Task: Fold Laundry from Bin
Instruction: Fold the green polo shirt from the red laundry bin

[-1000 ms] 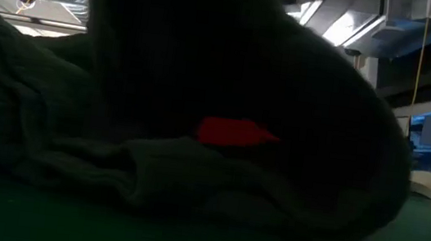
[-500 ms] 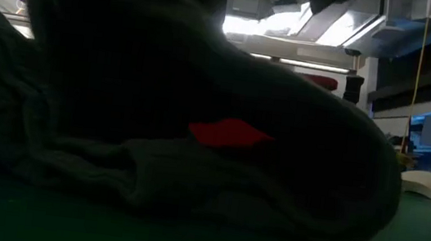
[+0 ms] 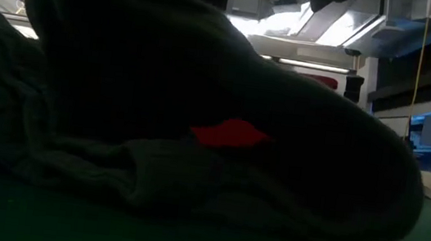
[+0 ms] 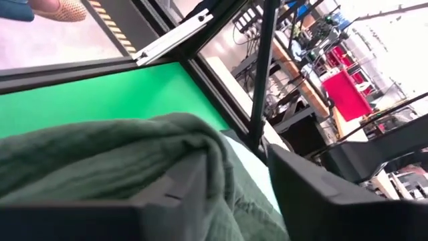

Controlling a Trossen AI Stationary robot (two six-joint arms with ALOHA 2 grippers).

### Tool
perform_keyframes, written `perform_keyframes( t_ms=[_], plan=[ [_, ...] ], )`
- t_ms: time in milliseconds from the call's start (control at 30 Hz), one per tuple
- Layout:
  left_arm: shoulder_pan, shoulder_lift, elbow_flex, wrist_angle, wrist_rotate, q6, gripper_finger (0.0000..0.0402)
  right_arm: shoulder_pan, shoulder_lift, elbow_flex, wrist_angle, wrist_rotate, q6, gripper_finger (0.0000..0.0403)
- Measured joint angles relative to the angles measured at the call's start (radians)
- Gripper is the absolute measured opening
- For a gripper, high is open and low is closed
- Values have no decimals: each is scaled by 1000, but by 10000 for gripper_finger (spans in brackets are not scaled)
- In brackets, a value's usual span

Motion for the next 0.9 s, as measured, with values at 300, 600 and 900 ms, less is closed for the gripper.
perform_keyframes(
  t_ms=[300, 600, 900],
  plan=[
    [-27, 0, 0, 0, 4, -24, 39, 0, 0, 0, 63, 0, 29, 250],
    [-45, 0, 0, 0, 2, -26, 39, 1, 0, 0, -3, 189, 203, 253],
    [-45, 0, 0, -1, 0, -24, 39, 2, -4, 0, -345, 177, 329, 253]
  ],
)
